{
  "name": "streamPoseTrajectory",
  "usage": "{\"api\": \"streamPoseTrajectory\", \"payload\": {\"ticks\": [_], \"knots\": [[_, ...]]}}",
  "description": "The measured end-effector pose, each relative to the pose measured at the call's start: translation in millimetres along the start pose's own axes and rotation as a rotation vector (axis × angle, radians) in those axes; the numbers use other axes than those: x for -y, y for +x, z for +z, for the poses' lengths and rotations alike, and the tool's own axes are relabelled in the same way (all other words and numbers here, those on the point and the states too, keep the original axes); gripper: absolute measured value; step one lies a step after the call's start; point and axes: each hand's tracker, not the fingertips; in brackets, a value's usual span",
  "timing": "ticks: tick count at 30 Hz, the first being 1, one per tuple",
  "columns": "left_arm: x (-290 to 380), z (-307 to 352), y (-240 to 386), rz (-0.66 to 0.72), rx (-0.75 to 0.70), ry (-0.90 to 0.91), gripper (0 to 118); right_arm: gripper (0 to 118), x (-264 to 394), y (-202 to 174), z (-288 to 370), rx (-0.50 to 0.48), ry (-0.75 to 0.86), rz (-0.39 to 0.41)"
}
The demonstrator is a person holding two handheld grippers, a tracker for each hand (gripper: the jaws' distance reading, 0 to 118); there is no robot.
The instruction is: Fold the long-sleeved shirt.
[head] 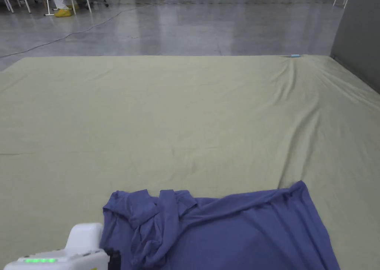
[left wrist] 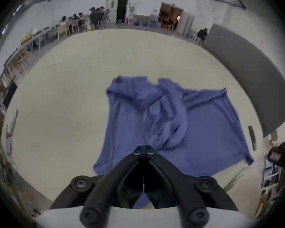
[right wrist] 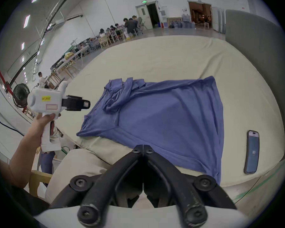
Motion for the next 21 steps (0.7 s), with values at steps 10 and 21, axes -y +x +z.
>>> {"api": "streamPoseTrajectory", "payload": {"ticks": [10,21], "knots": [[-98,-49,-42,0.261,0.073,0.094,118,0,-20,17,-42,0.011,-0.077,-0.052],[-158,-171,-17,0.038,-0.06,-0.146,27,0,-50,67,-78,0.063,-0.16,-0.124]]}}
